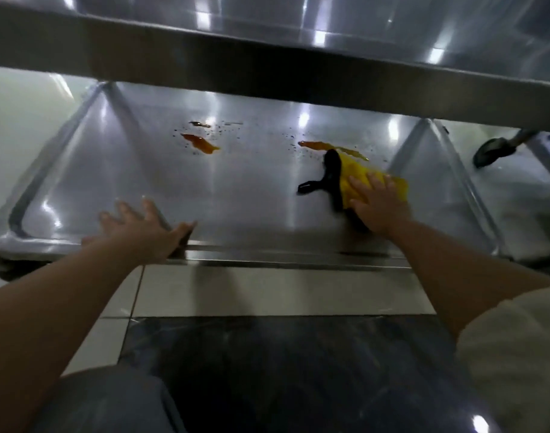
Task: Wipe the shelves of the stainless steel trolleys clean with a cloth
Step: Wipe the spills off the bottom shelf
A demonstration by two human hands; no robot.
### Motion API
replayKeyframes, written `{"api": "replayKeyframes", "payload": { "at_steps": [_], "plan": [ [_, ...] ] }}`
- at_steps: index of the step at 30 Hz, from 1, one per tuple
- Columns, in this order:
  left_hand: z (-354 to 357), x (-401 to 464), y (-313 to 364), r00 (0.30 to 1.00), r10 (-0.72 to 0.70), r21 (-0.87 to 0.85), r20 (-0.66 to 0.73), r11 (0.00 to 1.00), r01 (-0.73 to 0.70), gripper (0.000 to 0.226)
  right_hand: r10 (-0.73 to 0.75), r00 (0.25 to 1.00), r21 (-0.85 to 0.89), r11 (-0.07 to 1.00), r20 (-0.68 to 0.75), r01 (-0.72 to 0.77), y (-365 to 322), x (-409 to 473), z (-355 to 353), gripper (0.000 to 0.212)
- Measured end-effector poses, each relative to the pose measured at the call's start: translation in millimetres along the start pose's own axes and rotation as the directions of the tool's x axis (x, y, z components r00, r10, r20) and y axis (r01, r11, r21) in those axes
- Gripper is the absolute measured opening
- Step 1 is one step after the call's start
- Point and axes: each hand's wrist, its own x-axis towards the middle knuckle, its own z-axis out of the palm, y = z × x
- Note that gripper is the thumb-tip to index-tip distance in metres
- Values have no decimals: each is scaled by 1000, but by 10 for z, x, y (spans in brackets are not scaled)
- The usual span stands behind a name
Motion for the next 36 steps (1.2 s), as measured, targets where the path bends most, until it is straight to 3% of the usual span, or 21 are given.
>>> {"api": "replayKeyframes", "payload": {
  "at_steps": [3,6,12,16,18,22,25,28,32,36],
  "plan": [
    [-91,-23,206,999,-8,61,-37,998,11,126,203,979,81,976,-12,-202,135,-85,9,51],
    [-88,-90,583,993,106,115,-42,988,-100,115,202,977,81,977,-71,-196,-168,-95,-44,50],
    [146,-365,1500,947,320,93,-5,943,-318,117,-221,975,38,974,-17,221,-781,-87,25,50],
    [386,-396,1761,959,282,108,37,953,-284,139,-374,927,52,925,-38,376,-548,-74,116,50],
    [471,-334,1750,959,282,91,-10,956,-280,143,-327,942,21,944,-76,330,-132,-57,138,52],
    [520,-222,1702,959,280,88,-51,957,-275,144,-3,994,125,992,-110,17,825,-56,68,52],
    [559,-212,1700,955,284,103,-80,956,-275,143,217,958,168,968,-185,-187,1367,-190,85,55],
    [569,-216,1714,954,286,88,-92,957,-278,142,338,928,268,919,-155,-290,1407,-197,68,65],
    [539,-249,1783,954,288,102,-82,955,-280,143,289,951,225,939,-107,-260,1146,-108,9,57],
    [518,-299,1819,952,295,105,-78,952,-287,143,65,992,138,989,-104,-50,573,-63,20,53]
  ]
}}
